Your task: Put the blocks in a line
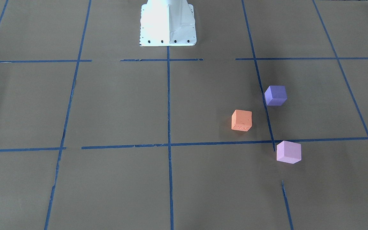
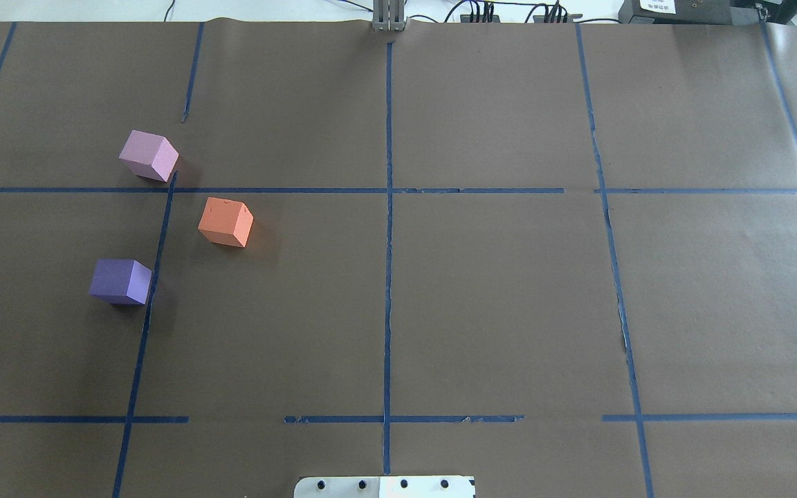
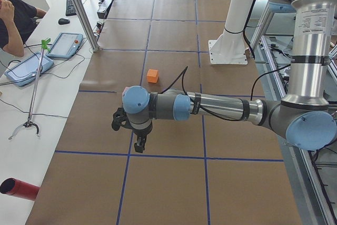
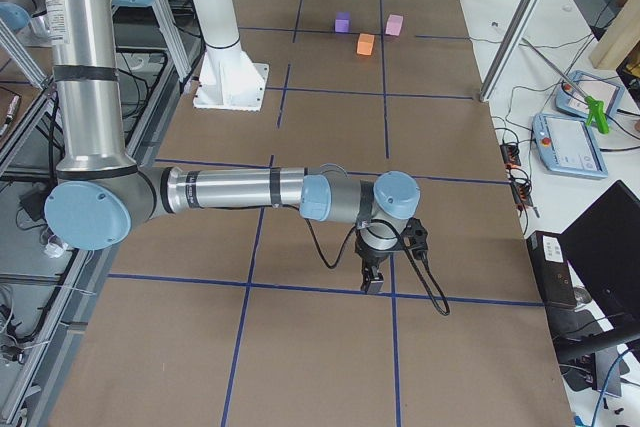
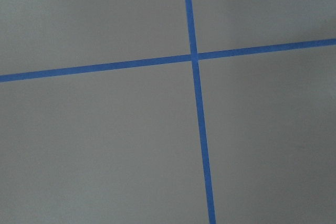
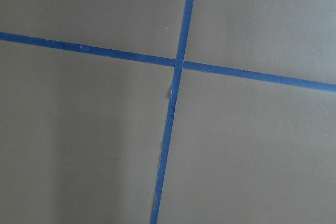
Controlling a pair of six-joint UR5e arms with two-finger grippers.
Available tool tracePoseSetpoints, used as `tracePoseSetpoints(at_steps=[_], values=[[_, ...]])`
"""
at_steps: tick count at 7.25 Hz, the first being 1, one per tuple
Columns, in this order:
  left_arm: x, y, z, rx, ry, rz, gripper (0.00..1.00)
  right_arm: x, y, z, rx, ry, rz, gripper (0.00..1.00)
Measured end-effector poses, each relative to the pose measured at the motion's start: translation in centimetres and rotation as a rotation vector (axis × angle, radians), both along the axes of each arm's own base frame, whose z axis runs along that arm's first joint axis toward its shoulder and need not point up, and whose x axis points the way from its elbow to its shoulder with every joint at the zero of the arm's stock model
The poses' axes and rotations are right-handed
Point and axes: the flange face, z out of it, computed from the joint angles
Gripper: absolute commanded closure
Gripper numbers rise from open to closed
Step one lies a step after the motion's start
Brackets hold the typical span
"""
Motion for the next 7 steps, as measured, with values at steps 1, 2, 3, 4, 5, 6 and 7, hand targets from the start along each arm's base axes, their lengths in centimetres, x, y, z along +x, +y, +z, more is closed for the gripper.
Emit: tracePoseSetpoints(at_steps=[1, 2, 3, 4, 5, 6, 7], values=[[2.3, -0.4, -4.3, 0.005, 0.009, -0.009, 0.0, 0.0, 0.0, 0.0, 0.0, 0.0, 0.0, 0.0], [5.4, -0.4, -8.9, 0.011, 0.018, -0.018, 0.0, 0.0, 0.0, 0.0, 0.001, 0.0, 0.0, 0.0], [8.7, -0.7, -13.1, 0.019, 0.031, -0.022, 0.0, 0.0, 0.0, 0.0, 0.001, 0.0, 0.0, 0.0], [12.2, -1.6, -17.3, 0.015, 0.05, -0.022, 0.0, 0.0, 0.0, 0.0, 0.001, 0.0, 0.0, 0.0], [16.4, -2.6, -21.4, -0.014, 0.07, -0.019, 0.0, 0.0, 0.0, 0.0, 0.001, 0.0, 0.0, 0.0], [21.3, -3.3, -25.3, -0.059, 0.085, -0.009, 0.0, 0.0, 0.0, 0.0, 0.001, 0.0, 0.0, 0.0], [26.1, -3.6, -27.3, -0.109, 0.078, 0.008, 0.0, 0.0, 0.0, 0.0, 0.001, 0.0, 0.0, 0.0]])
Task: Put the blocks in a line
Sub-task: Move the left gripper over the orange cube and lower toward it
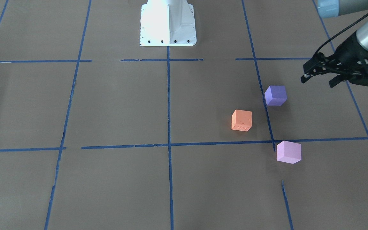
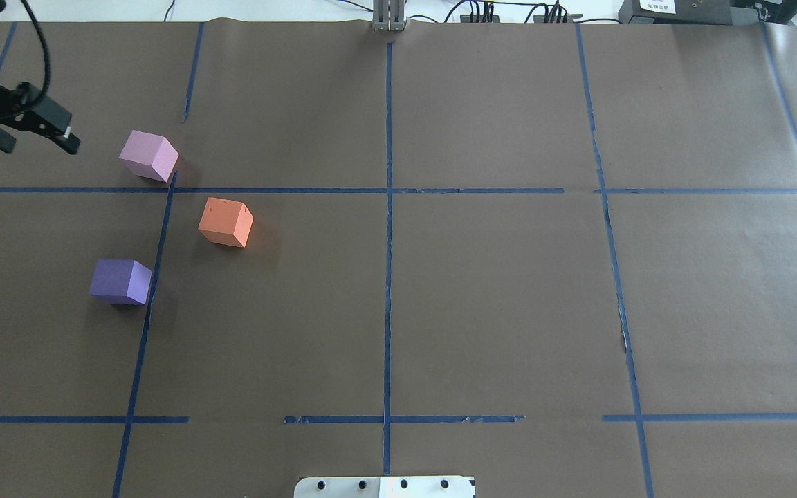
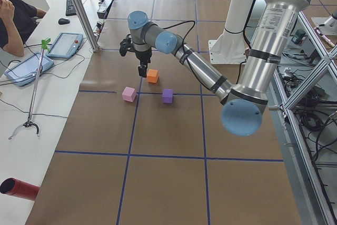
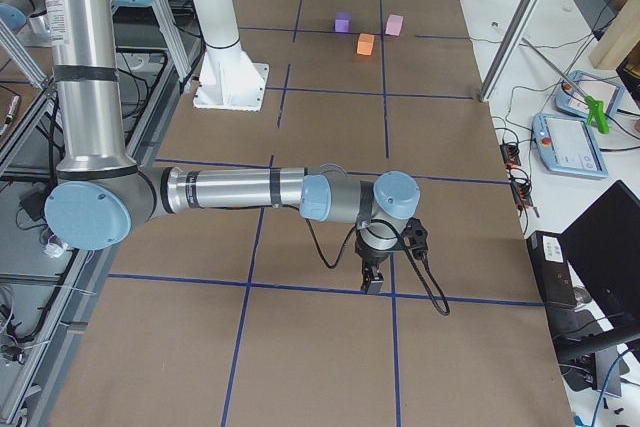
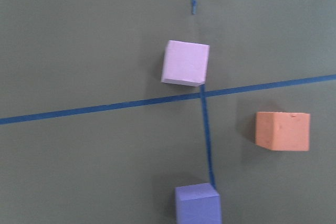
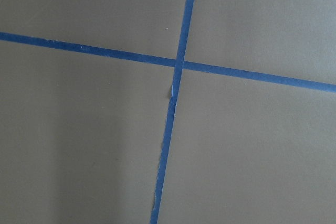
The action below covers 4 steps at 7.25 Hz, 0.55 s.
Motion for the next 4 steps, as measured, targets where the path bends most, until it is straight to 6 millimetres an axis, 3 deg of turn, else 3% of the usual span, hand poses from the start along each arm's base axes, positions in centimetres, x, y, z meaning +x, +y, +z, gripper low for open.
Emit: tracePoseSetpoints(at_steps=[1, 2, 4], values=[[5.4, 0.3, -0.8, -0.029, -0.03, 0.021, 0.0, 0.0, 0.0, 0.0, 0.0, 0.0, 0.0, 0.0], [9.1, 0.7, -0.8, -0.02, -0.051, 0.026, 0.0, 0.0, 0.0, 0.0, 0.0, 0.0, 0.0, 0.0], [12.8, -0.1, 0.3, 0.014, -0.046, 0.035, 0.0, 0.0, 0.0, 0.0, -0.001, 0.0, 0.0, 0.0]])
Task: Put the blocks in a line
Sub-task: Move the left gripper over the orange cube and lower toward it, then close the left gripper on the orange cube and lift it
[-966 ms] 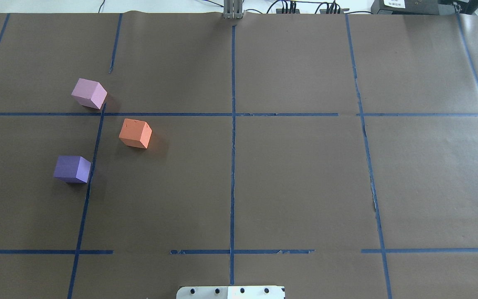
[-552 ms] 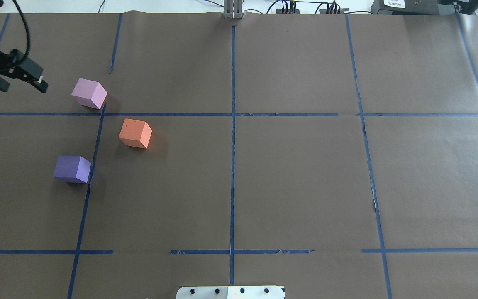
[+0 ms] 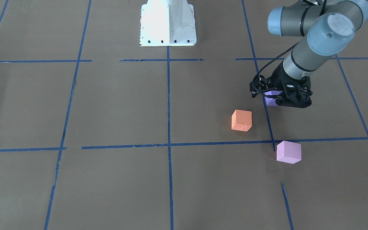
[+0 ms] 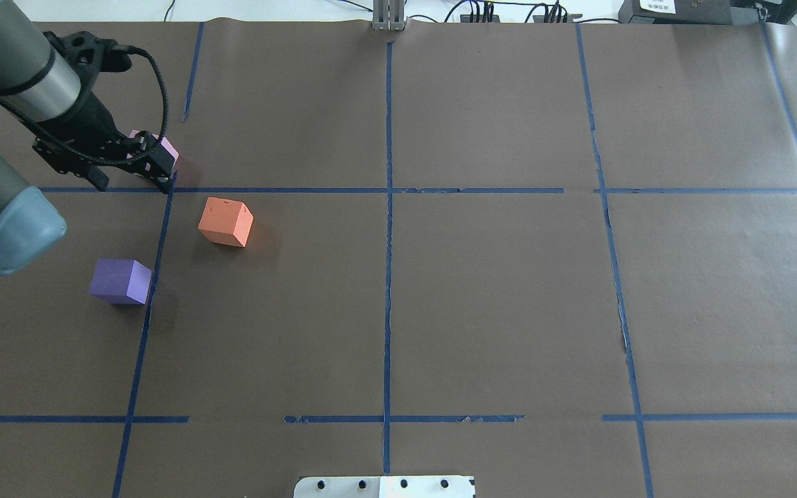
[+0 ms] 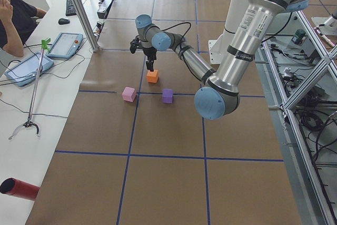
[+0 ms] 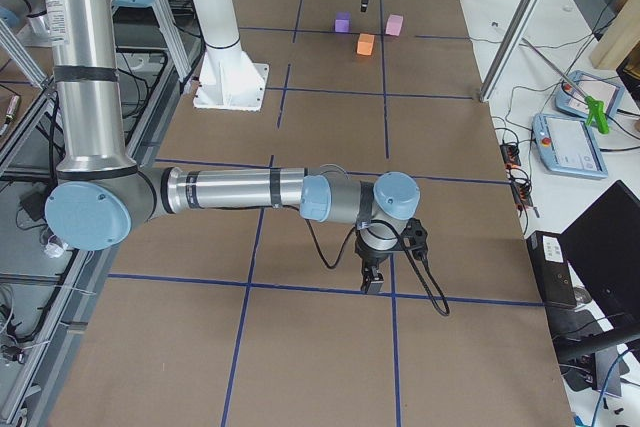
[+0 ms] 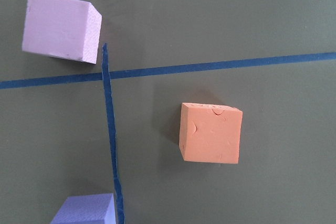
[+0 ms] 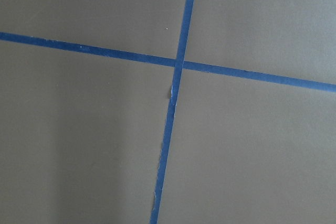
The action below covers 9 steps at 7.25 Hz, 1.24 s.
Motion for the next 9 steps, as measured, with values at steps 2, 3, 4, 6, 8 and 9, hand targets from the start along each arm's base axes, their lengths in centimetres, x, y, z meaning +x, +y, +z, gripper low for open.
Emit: tracePoseSetpoints(at_steps=[2, 3, 4, 6, 8, 9], values=[[3.0, -0.2, 0.5, 0.025, -0.023, 0.019, 0.0, 0.0, 0.0, 0.0, 0.001, 0.0, 0.0, 0.0], [4.6, 0.3, 0.8, 0.029, -0.033, 0.038, 0.0, 0.0, 0.0, 0.0, 0.001, 0.0, 0.0, 0.0], [5.9, 0.3, 1.0, 0.03, -0.037, 0.051, 0.0, 0.0, 0.0, 0.0, 0.001, 0.0, 0.0, 0.0], [8.2, -0.9, 1.5, 0.027, -0.046, 0.059, 0.0, 0.0, 0.0, 0.0, 0.001, 0.0, 0.0, 0.0], [8.9, -1.8, 2.6, 0.043, -0.066, 0.046, 0.0, 0.0, 0.0, 0.0, 0.001, 0.0, 0.0, 0.0], [9.0, -2.1, 3.1, 0.048, -0.072, 0.041, 0.0, 0.0, 0.0, 0.0, 0.001, 0.0, 0.0, 0.0]])
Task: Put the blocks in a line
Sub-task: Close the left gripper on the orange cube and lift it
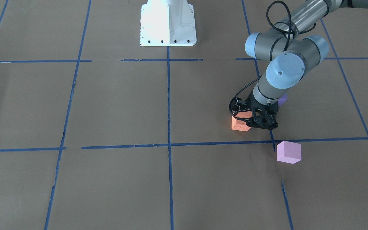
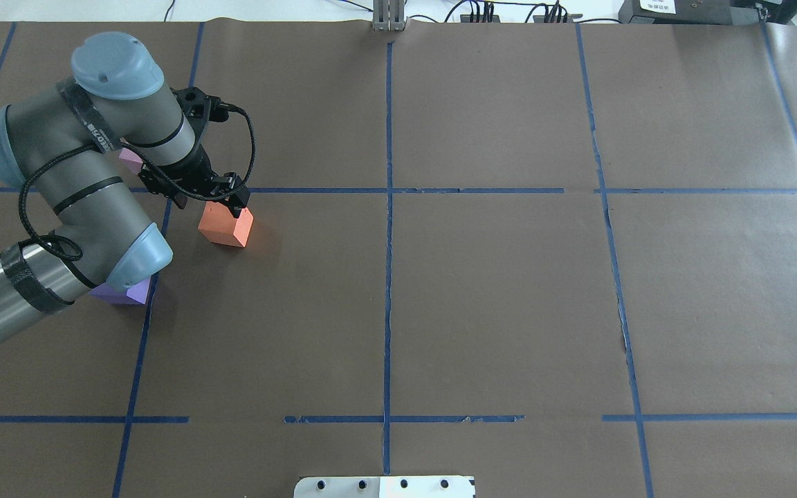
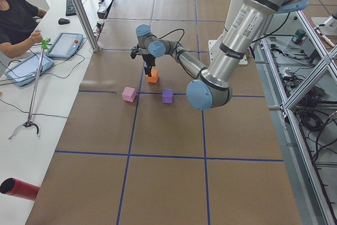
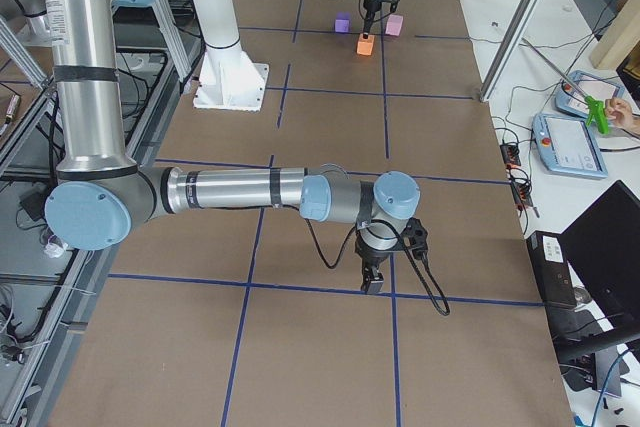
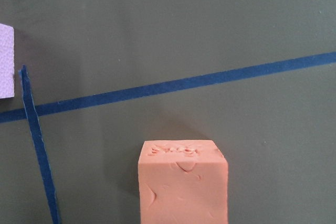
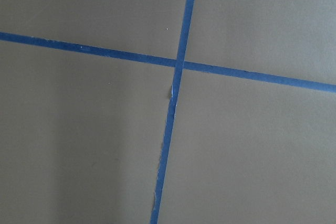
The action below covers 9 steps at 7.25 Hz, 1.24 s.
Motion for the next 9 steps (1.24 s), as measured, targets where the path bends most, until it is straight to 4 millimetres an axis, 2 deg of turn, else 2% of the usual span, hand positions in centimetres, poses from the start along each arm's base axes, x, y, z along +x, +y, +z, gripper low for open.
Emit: tracePoseSetpoints(at_steps=[7, 9], values=[[1.2, -1.0, 1.6, -0.008, 0.029, -0.046, 0.0, 0.0, 0.0, 0.0, 0.0, 0.0, 0.0, 0.0], [2.4, -0.2, 1.7, -0.023, 0.033, -0.044, 0.0, 0.0, 0.0, 0.0, 0.001, 0.0, -0.001, 0.0]])
